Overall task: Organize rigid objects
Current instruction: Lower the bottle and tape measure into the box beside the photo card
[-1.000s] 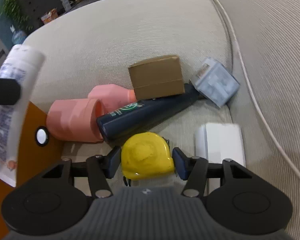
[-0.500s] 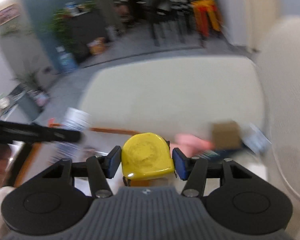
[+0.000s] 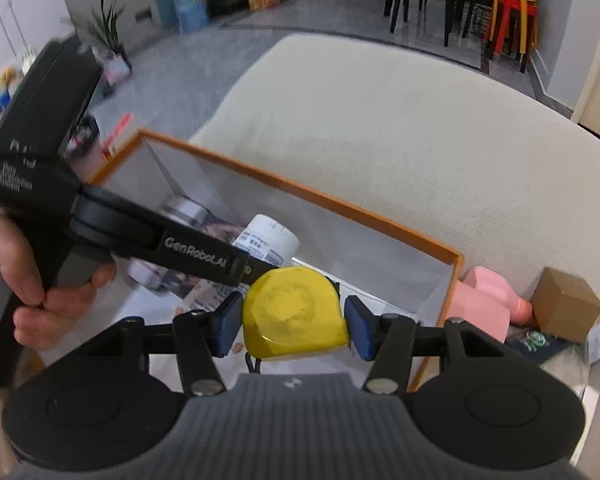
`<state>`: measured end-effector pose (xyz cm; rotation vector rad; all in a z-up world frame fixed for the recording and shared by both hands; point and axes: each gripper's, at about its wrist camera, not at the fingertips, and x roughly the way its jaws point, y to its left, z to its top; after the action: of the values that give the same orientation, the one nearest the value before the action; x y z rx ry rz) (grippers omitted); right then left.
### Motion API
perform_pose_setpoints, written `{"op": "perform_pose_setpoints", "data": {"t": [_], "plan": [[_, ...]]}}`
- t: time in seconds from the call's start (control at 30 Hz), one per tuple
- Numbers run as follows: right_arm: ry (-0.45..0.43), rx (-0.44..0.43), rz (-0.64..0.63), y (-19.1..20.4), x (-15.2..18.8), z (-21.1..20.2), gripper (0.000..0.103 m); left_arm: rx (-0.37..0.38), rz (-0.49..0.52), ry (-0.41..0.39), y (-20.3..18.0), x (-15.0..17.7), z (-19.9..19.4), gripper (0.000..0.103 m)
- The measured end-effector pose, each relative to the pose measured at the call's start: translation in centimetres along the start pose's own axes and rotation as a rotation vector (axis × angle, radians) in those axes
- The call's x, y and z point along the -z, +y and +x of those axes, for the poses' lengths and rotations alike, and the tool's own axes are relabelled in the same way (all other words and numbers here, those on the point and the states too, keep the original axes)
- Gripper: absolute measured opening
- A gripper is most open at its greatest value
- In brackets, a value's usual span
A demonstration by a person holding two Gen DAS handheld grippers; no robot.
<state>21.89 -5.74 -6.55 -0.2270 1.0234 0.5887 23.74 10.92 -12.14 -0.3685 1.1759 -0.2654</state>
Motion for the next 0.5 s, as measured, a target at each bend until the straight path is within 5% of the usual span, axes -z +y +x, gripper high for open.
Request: {"op": "perform_pose_setpoints", "data": {"t": [0.5], "plan": [[0.15, 0.033, -0.139, 2.0, -1.4, 4.1, 0.055, 0.003, 0.025, 0.009, 0.7, 0.9, 1.8, 0.047]]}}
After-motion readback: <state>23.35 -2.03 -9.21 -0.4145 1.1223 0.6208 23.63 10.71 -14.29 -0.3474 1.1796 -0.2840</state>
